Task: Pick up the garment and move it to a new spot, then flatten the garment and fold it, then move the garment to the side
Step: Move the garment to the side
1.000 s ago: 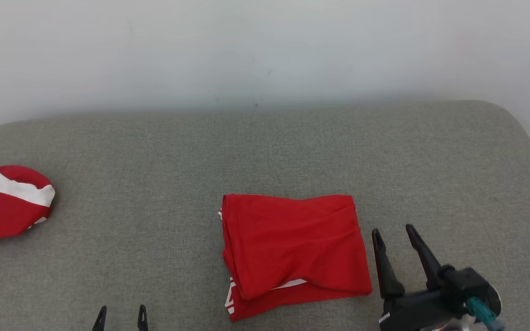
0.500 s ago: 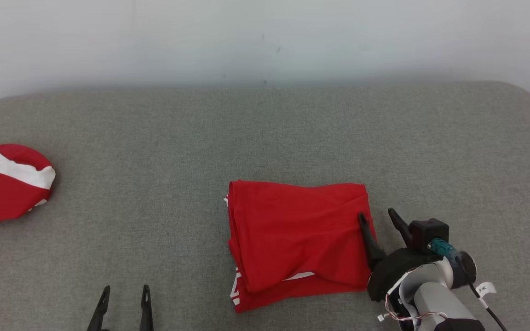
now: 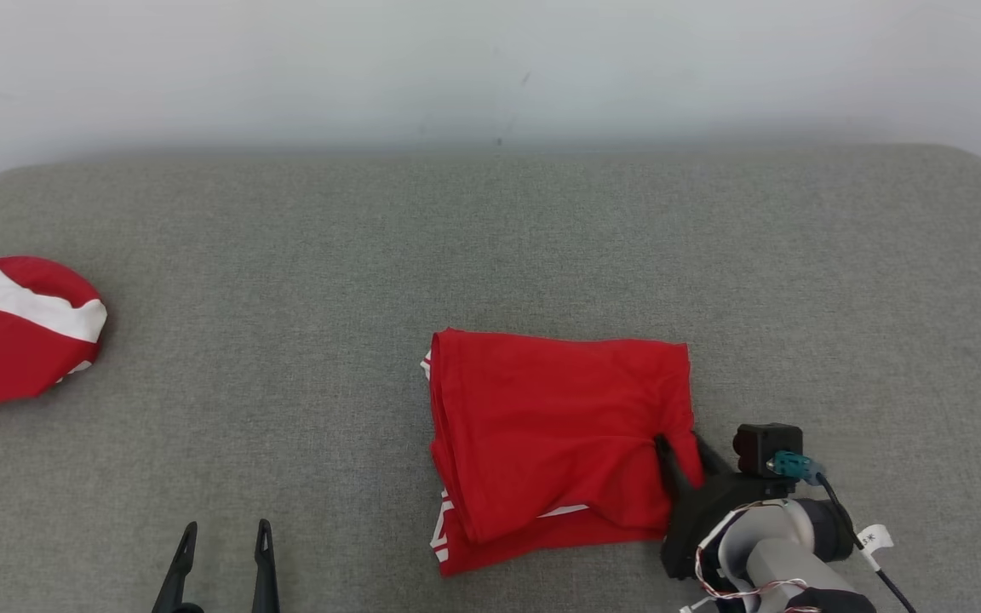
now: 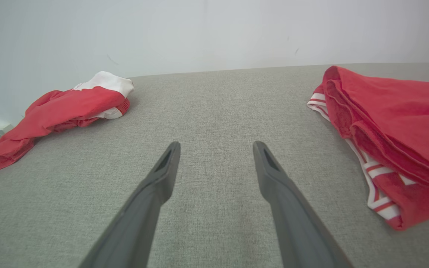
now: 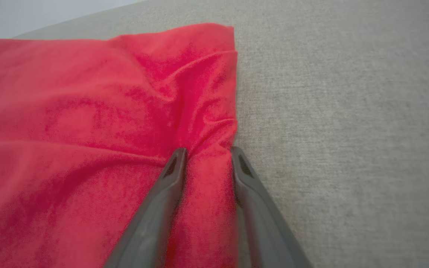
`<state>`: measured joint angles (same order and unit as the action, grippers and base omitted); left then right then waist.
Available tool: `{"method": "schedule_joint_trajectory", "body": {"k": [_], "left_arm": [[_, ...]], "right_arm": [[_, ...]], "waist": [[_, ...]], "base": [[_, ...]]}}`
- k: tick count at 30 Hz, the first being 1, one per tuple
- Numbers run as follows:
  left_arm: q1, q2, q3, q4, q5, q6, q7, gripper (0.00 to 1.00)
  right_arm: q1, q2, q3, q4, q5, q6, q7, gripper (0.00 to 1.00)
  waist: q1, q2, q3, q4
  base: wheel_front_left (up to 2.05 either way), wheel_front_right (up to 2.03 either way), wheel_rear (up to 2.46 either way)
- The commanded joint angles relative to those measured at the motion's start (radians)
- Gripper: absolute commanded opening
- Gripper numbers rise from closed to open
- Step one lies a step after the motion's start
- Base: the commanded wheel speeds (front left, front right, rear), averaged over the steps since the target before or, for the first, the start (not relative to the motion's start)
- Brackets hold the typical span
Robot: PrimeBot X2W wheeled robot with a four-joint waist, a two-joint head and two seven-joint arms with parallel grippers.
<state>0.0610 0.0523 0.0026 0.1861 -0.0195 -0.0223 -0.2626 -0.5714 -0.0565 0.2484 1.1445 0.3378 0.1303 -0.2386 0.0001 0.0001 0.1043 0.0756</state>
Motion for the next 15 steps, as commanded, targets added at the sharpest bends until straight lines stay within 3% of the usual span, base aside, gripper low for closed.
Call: {"method": "schedule_joint_trajectory", "body": {"k": [1,6,15], "left_arm": [[-0.007,-0.002,0.0,0.001,-0.006,-0.001,-0.003,1.0],[-0.006,-0.002,0.004,0.004,-0.012,0.002,-0.003,1.0],[-0.008,-0.002,0.012,-0.013,-0.026,-0.002,-0.003,1.0]], "right_arm": [[0.01,0.01,0.028,0.006,0.035,0.001,0.011,0.0],[-0.033,0.004,0.084,0.005,0.082,0.001,-0.006,0.0],[-0.165,-0.078,0.129,-0.01,0.092,0.001,-0.025,0.0]], "waist": [[-0.0001,-0.0001,0.001,0.004],[-0.0001,-0.0001,0.001,0.011],[-0.0001,-0.0001,0.039,0.008]], "base": [[0.0,0.0,0.0],[0.0,0.0,0.0],[0.0,0.0,0.0]]}}
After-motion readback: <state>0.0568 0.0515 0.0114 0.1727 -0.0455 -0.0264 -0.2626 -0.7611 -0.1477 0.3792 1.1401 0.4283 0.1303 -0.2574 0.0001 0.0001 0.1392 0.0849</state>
